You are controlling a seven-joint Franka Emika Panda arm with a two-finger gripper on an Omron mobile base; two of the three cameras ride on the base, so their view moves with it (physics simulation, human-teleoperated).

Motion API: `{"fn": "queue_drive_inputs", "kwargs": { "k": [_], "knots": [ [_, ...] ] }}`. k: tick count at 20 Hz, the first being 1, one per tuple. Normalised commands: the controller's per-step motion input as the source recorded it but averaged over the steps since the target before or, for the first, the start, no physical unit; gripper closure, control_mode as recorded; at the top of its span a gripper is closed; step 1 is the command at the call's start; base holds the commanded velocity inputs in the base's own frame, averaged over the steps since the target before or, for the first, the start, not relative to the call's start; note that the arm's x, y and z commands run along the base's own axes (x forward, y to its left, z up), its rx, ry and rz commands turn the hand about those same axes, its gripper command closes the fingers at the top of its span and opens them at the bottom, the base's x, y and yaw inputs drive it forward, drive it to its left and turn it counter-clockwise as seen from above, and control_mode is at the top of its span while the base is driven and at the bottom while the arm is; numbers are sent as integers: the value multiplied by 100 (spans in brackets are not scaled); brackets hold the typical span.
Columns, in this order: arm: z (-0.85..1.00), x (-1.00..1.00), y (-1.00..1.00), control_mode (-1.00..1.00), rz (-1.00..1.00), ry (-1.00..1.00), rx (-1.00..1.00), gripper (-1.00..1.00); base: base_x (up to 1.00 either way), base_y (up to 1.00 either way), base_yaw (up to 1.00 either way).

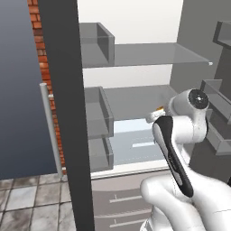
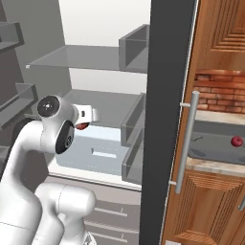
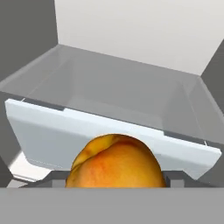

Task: Pick the apple and peach from the fridge and place them inside the tupperware on the counter.

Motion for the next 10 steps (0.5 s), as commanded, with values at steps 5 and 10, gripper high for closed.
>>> {"fn": "queue_drive_inputs", "kwargs": {
  "k": [5, 10],
  "knots": [
    [100, -77, -8, -100, 0, 6, 0, 100, 0, 0, 0],
    [91, -33, 0, -100, 0, 0, 0, 100, 0, 0, 0]
  ]
}}
